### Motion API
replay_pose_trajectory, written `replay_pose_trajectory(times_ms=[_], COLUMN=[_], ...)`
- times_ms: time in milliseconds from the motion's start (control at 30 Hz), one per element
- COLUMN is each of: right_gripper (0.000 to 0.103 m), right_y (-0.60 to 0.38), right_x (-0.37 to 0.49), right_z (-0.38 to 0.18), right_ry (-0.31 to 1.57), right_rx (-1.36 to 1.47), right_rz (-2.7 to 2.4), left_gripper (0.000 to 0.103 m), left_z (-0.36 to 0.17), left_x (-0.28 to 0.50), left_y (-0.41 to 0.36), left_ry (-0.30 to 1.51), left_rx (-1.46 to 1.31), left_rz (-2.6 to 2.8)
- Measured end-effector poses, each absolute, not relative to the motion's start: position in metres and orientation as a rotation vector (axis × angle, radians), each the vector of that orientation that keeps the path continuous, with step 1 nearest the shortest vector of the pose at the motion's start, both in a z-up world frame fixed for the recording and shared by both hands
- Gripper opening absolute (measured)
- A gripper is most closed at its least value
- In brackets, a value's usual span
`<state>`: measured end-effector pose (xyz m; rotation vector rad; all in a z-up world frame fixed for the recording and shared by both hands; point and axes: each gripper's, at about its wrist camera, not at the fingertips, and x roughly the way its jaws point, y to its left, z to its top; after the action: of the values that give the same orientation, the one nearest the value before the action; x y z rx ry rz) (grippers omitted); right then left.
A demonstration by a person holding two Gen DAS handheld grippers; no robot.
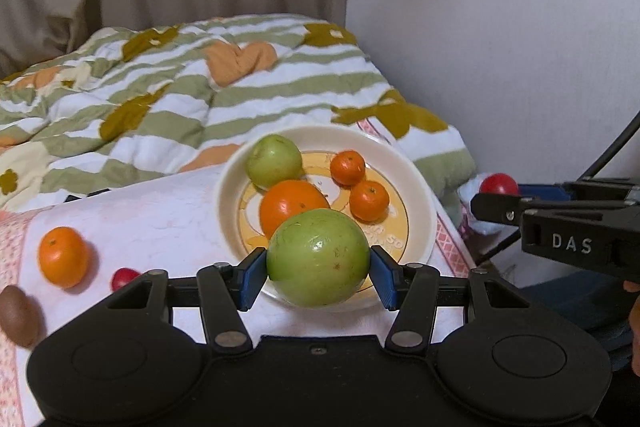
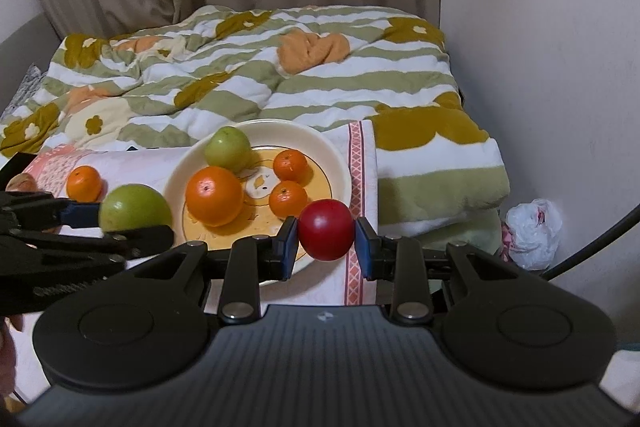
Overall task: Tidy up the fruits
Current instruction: 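Carry the green apple and tomato to the bowl, release the apple inside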
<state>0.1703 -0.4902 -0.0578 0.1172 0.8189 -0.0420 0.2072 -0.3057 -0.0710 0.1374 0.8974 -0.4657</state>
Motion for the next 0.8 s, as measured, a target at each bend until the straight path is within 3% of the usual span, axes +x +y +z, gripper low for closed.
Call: replay_pose_trajectory(times_ms=[467, 500, 567, 600, 800], right_gripper=[0.045, 0.045, 0.045, 0.045, 0.045], right_y=[-0.501, -0.502, -0.503, -0.503, -0.502], right_x=[0.191, 0.191, 0.191, 0.191, 0.195], right_z=[-0.078, -0.079, -0.079, -0.079, -0.076], right_ry=[0.867, 0.867, 0.869, 0.868, 0.866], right_rx=[0.16, 0.161, 0.164, 0.166, 0.165], right_rz=[-0.106, -0.108, -0.111, -0.112, -0.099], left_gripper=[0.06, 0.063, 0.094, 0.098, 0.099], left_z=[-0.111, -0.111, -0.107, -0.105, -0.097], left_x=[0.234, 0.234, 0.23, 0.227, 0.22], left_y=[-0.343, -0.343, -0.344, -0.343, -0.329], left_ry=[0.983, 0.982, 0.951, 0.928, 0.918], left_rx=[0.228, 0.235, 0.243, 0.25, 0.272], left_rz=[-0.561, -0.563, -0.572, -0.569, -0.547])
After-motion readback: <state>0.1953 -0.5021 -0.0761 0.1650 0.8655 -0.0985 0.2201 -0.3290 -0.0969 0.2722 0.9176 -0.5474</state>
